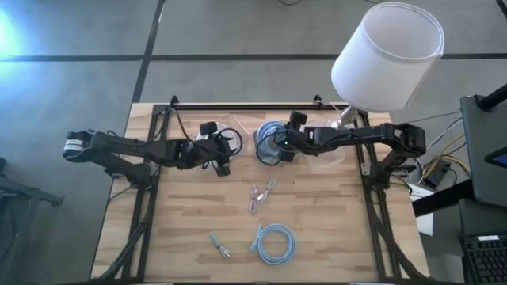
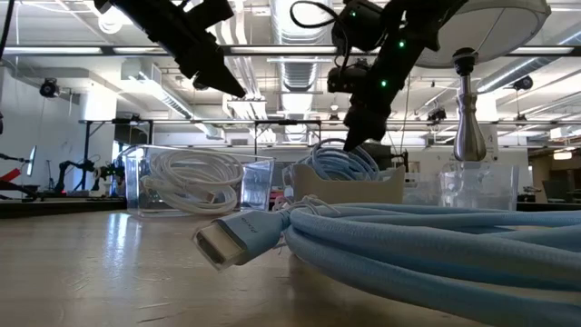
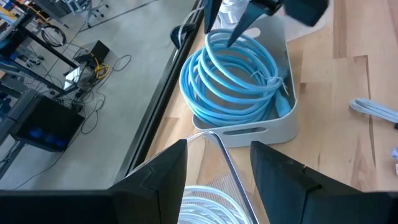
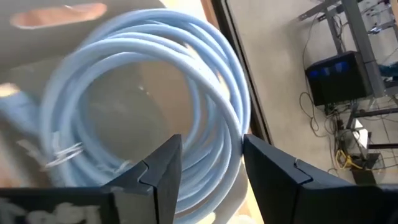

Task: Pick & Place USB Port
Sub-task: Put the top blue HDMI cable into the gray bin, then put the blue HDMI cable into the gray bin

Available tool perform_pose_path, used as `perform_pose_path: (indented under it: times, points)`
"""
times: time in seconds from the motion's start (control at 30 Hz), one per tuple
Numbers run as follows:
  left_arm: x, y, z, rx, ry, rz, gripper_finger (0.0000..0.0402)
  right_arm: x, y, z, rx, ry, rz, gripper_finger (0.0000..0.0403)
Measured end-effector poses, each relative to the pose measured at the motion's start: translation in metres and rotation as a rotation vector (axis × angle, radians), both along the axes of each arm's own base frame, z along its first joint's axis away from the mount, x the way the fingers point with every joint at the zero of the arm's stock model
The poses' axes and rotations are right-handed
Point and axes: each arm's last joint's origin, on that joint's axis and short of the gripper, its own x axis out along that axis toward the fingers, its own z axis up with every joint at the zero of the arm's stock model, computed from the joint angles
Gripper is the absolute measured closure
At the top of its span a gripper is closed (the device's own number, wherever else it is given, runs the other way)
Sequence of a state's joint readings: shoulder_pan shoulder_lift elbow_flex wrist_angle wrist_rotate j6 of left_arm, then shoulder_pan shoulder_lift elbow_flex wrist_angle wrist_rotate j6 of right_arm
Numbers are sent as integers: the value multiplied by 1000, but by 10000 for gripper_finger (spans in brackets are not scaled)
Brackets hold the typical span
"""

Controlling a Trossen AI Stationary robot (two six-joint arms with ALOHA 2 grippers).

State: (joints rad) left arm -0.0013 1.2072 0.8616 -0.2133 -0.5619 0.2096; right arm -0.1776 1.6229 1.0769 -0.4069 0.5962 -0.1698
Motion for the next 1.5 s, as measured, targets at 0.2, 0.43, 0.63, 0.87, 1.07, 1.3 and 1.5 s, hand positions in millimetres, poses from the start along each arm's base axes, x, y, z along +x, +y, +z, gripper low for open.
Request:
perform_pose_path:
  times: [0.2, 0.43, 0.63, 0.87, 1.07, 1.3, 1.5]
  points:
    - [0, 0, 0, -1, -1, 0, 220, -3, 35, 19, 93, -9, 8, 234]
    - [1, -2, -1, -80, -23, -38, 220, -2, 82, 29, 320, -90, 74, 234]
    - [1, -4, -2, -131, -27, -94, 220, -5, 111, 24, 457, -93, 119, 234]
    - [2, -4, -1, -128, -35, -96, 220, -12, 109, 21, 342, -95, -13, 234]
    - [2, -4, -1, -128, -34, -97, 220, -13, 117, 17, 534, -54, 20, 234]
    - [2, -4, -1, -141, -42, -89, 220, -13, 145, 11, 794, -113, -29, 234]
    - [2, -4, -1, -154, -51, -80, 220, -21, 176, -5, 936, -141, -7, 234]
